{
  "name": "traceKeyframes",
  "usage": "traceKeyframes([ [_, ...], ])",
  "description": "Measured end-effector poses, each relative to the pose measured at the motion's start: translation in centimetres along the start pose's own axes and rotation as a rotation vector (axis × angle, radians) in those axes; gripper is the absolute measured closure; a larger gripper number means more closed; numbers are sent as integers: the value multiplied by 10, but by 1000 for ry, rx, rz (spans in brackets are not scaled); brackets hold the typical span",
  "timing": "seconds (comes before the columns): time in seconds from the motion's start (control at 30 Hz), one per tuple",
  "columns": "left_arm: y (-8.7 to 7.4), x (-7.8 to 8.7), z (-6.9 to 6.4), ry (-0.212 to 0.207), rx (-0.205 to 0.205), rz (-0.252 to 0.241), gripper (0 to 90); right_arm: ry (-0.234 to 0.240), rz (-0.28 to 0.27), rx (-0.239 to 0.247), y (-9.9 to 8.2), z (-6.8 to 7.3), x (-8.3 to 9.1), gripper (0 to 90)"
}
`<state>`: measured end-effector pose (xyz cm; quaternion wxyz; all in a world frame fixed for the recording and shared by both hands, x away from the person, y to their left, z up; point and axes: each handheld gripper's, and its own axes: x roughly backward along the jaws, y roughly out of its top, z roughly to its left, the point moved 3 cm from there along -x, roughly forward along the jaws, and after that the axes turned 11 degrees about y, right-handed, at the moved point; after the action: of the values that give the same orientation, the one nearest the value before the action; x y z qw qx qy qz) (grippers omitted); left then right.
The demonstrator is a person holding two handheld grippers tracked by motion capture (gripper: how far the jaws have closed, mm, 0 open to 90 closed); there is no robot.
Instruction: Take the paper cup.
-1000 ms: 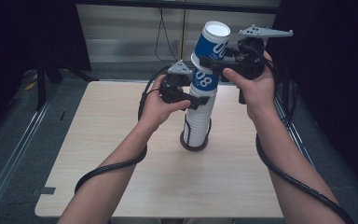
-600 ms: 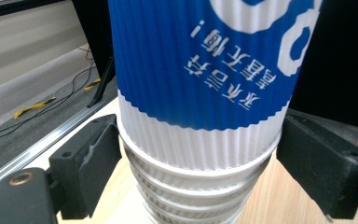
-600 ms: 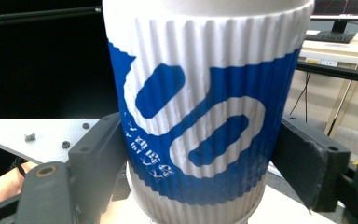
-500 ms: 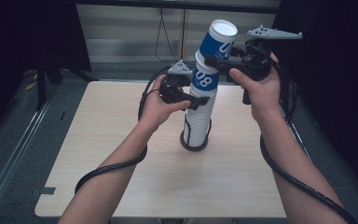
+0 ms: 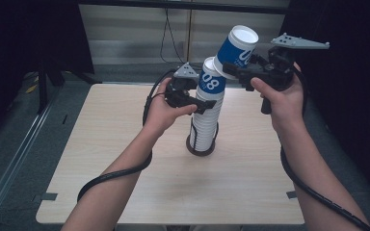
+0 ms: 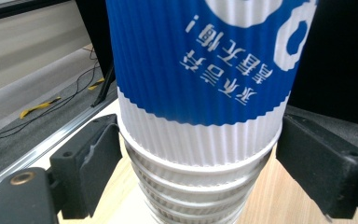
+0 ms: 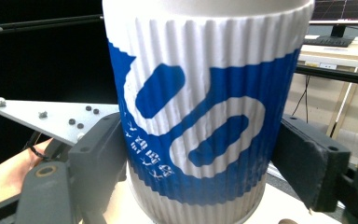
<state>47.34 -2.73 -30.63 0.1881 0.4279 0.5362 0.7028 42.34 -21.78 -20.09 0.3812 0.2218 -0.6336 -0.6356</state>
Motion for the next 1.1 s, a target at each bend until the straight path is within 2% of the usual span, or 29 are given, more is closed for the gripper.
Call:
traceKeyframes([
  [0.1,0,0,0,0,2,0,140,-1,-6,-6,-3,-2,9,209],
  [0.3,-1,3,0,4,-25,14,148,-1,-3,-5,-13,-4,24,208],
  [0.83,-8,12,-1,-23,-27,15,154,8,-7,-18,-40,-8,58,211],
  [1.1,-18,21,-1,-36,-23,18,151,26,14,-26,-61,-5,60,211],
])
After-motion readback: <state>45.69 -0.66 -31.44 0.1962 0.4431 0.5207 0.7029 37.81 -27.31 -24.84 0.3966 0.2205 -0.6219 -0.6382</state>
